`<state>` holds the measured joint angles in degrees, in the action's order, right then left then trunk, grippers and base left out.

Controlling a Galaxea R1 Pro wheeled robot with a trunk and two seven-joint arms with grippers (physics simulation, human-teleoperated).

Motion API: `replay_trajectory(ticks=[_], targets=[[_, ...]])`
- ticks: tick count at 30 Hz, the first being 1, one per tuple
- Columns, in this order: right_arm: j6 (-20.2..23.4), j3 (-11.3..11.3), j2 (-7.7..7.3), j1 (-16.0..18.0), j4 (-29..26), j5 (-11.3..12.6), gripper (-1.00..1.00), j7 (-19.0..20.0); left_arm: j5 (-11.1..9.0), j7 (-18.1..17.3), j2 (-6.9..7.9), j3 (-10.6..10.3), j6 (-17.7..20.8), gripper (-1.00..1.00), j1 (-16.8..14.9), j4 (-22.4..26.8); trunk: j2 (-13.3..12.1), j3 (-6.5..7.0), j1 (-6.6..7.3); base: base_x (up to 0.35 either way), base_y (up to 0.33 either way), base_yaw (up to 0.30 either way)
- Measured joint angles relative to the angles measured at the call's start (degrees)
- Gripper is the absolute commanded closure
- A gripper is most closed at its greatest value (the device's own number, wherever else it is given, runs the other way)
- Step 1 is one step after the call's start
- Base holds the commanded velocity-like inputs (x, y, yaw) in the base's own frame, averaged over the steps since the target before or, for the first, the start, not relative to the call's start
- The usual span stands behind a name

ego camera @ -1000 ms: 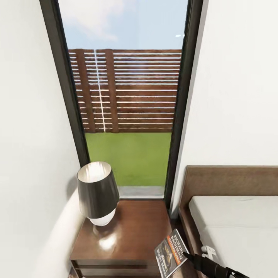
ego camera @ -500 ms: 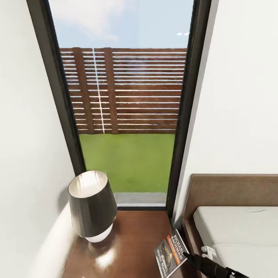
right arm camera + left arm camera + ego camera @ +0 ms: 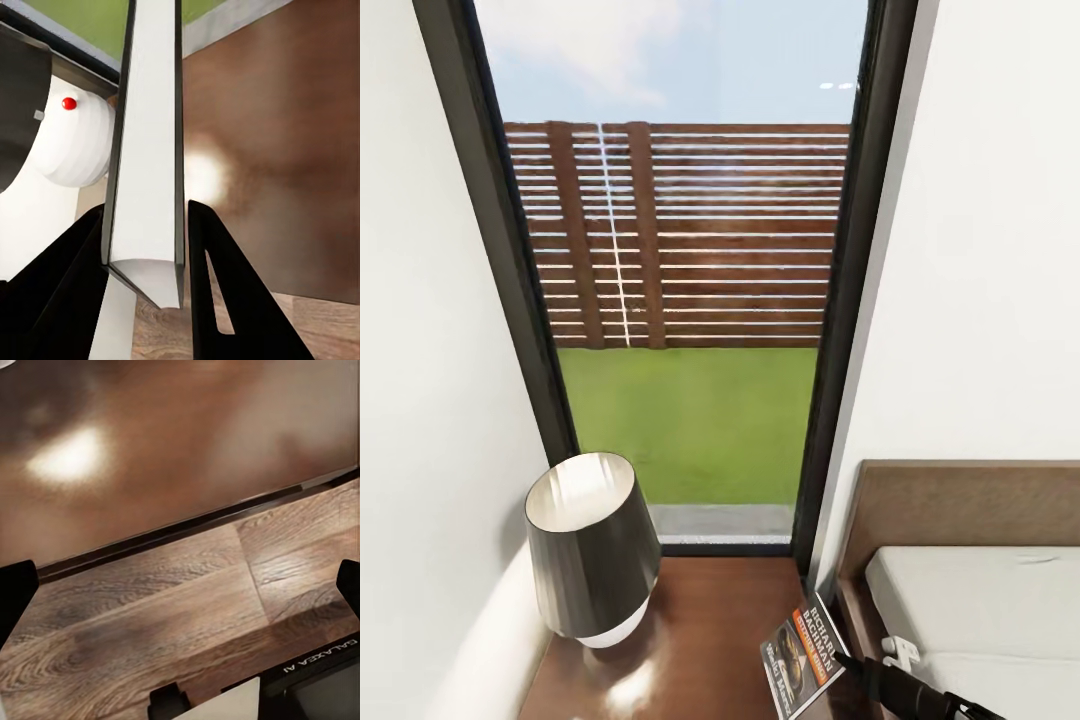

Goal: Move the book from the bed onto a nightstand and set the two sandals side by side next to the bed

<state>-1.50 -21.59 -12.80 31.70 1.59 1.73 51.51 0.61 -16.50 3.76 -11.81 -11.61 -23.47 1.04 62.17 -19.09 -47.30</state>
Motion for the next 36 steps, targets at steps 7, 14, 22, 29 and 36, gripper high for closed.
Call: replay_trajectory(ticks=[7, 14, 22, 29, 36], targets=[[0.0, 0.0, 0.00, 0.0, 0.0, 0.0, 1.00, 0.1, -1.2, -16.3, 0.52, 1.5, 0.3, -1.00, -0.2, 0.3, 0.0, 0.00, 0.00, 0.000, 0.000, 0.000], [0.1, 0.0, 0.00, 0.0, 0.0, 0.0, 1.00, 0.1, -12.3, -47.5, 2.91, 3.2, 12.5, -1.00, -1.8, 12.4, 0.0, 0.01, 0.00, 0.000, 0.000, 0.000], [0.1, 0.0, 0.00, 0.0, 0.0, 0.0, 1.00, 0.2, -14.8, -54.6, 3.05, 2.9, 29.7, -1.00, -2.1, 33.9, 0.0, 0.00, 0.00, 0.000, 0.000, 0.000], [0.1, 0.0, 0.00, 0.0, 0.0, 0.0, 1.00, 0.1, -15.0, -70.2, 4.97, 2.8, 30.5, -1.00, -2.1, 35.1, 0.0, 0.00, 0.00, 0.000, 0.000, 0.000], [0.9, 0.0, -0.06, 0.0, -0.2, -0.1, 1.00, 0.7, -15.0, -71.4, 5.09, 2.5, 30.5, -1.00, -2.1, 34.9, 0.0, 0.00, 0.00, 0.000, 0.000, 0.000]])
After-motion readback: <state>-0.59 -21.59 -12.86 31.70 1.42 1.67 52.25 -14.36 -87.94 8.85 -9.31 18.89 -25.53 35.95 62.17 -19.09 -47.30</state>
